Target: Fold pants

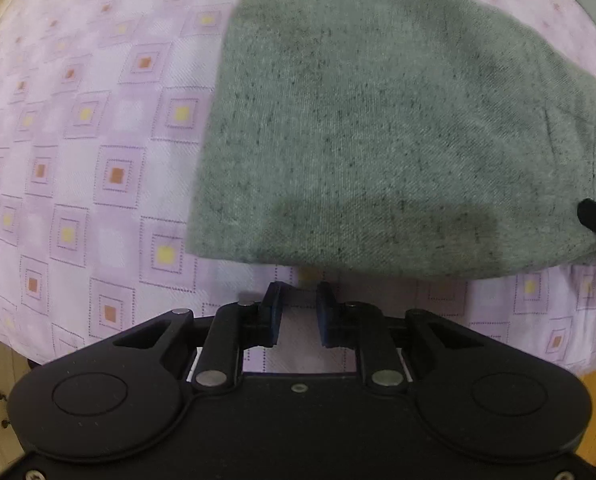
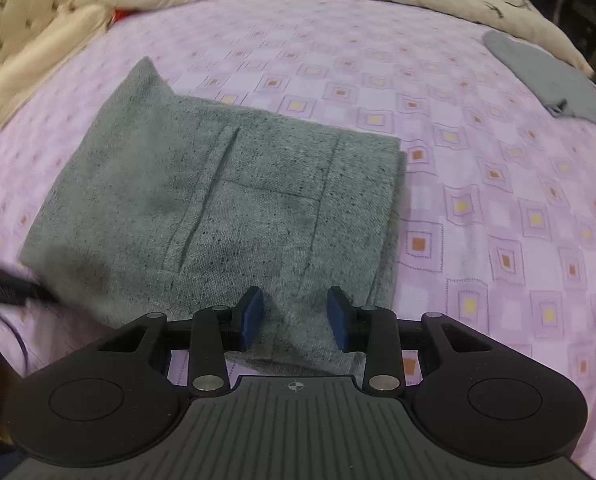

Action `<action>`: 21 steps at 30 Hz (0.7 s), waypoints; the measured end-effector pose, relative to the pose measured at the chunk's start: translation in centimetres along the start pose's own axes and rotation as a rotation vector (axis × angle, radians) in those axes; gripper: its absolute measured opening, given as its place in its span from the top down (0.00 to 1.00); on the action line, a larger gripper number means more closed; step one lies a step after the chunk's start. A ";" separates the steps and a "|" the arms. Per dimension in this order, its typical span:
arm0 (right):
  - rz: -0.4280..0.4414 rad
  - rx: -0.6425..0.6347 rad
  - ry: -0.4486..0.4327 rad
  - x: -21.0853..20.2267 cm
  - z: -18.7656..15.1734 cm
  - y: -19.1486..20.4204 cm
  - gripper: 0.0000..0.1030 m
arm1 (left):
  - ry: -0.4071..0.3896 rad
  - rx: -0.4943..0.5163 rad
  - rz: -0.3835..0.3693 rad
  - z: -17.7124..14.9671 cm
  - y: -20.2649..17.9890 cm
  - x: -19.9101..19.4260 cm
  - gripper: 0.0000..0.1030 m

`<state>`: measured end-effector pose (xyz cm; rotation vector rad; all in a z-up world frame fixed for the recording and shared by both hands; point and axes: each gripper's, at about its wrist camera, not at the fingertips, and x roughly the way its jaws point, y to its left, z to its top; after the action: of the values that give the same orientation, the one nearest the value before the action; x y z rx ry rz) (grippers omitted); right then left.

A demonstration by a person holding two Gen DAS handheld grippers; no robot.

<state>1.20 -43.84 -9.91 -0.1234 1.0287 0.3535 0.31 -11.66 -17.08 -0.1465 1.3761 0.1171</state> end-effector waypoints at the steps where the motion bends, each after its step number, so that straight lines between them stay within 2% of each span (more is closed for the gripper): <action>1: -0.001 -0.002 -0.012 -0.6 0.3 -0.1 0.67 | -0.034 -0.002 0.014 -0.2 0.1 -0.9 0.79; 3: -0.002 -0.009 -0.088 -2.4 1.5 0.0 0.67 | -0.123 0.002 0.019 -0.5 0.4 -3.5 0.79; 6: 0.008 -0.007 -0.155 -3.4 3.6 0.0 0.67 | -0.248 0.014 0.018 -0.4 1.0 -7.4 0.79; 9: 0.021 0.019 -0.170 -2.7 5.4 0.3 0.67 | -0.305 0.051 0.012 1.2 1.1 -9.1 0.79; 13: 0.008 0.037 -0.138 -0.5 6.9 0.5 0.67 | -0.294 0.087 -0.026 5.5 0.5 -7.7 0.78; 18: -0.030 0.063 -0.074 0.9 7.2 0.8 0.66 | -0.247 0.031 -0.083 10.1 0.2 -5.0 0.78; 21: -0.058 0.078 -0.033 2.3 7.5 0.7 0.66 | -0.203 0.021 -0.092 12.2 0.2 -2.7 0.78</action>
<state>8.14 -40.72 -8.02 -0.0770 1.0029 0.2612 11.53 -9.33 -12.16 -0.1752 1.1661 0.0391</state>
